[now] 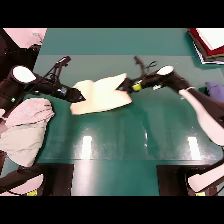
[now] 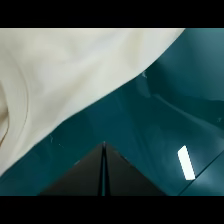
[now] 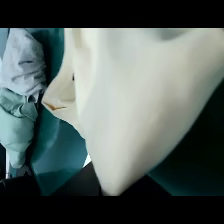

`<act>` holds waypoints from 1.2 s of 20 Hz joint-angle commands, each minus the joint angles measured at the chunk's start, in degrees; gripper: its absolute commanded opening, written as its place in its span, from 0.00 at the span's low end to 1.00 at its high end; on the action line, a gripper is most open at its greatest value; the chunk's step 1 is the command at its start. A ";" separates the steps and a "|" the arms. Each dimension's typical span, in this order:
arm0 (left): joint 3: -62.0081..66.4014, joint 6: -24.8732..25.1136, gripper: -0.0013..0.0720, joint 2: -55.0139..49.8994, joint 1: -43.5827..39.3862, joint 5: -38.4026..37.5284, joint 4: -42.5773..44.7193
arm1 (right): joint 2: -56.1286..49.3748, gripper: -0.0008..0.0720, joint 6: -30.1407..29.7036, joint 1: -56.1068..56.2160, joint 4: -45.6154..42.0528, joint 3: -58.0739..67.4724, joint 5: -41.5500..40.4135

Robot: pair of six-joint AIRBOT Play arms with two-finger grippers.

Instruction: Fold the shirts.

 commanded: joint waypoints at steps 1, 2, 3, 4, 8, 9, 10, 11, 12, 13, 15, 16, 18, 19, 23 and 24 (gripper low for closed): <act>0.02 -1.68 0.05 -0.02 -5.66 5.29 -0.07 | 10.40 0.03 4.09 -10.40 -10.14 -2.91 3.34; 0.02 -1.68 0.05 -0.04 -7.15 6.58 -0.07 | 13.88 0.03 5.27 -15.26 -12.76 -4.50 4.55; 0.02 -1.79 0.05 -0.09 -8.59 7.93 -0.07 | 16.46 0.03 6.12 -20.04 -14.99 -5.51 5.75; 0.04 -2.05 0.05 -0.13 -9.84 9.11 -0.07 | 18.62 0.03 6.67 -25.33 -17.18 -5.95 7.02; 0.04 -5.33 0.05 -0.13 -13.40 13.14 -0.09 | 22.08 0.03 7.30 -43.98 -19.39 -5.57 4.90; 0.02 -6.23 0.05 -0.13 -13.79 13.29 -0.07 | 21.88 0.03 7.08 -47.34 -19.45 -4.98 3.93; 0.02 -6.29 0.05 -0.13 -13.79 13.03 -0.28 | 21.09 0.03 6.67 -50.31 -19.45 -3.63 3.45; 0.02 -6.34 0.05 -0.13 -13.79 12.85 -0.28 | 19.87 0.03 6.60 -52.76 -19.39 -1.77 3.30; 0.02 -6.40 0.05 -0.13 -13.79 12.85 -0.28 | 18.23 0.03 6.60 -54.80 -19.39 0.66 3.32; 0.02 -6.91 0.05 -0.13 -13.79 12.87 -0.26 | 16.59 0.03 6.62 -56.06 -19.34 2.97 3.39; 0.02 -7.65 0.05 -0.13 -13.79 12.96 -0.26 | 13.29 0.03 6.69 -57.88 -18.69 8.28 4.11; 0.02 -7.65 0.05 -0.13 -13.79 12.96 -0.20 | 12.04 0.03 7.08 -58.29 -18.47 10.73 4.28; 0.02 -7.65 0.05 -0.13 -13.79 12.96 -0.20 | 10.60 0.03 7.19 -58.99 -16.79 15.63 4.13; 0.02 -7.65 0.05 -0.13 -13.79 13.00 -0.20 | 10.34 0.03 7.19 -59.43 -15.98 18.25 4.13; 0.02 -7.63 0.05 -0.15 -13.79 14.43 0.13 | 10.40 0.03 7.19 -61.37 -16.00 27.76 6.69; 0.02 -7.63 0.05 -0.13 -13.79 14.47 0.13 | 10.40 0.03 7.19 -61.86 -16.06 29.81 8.33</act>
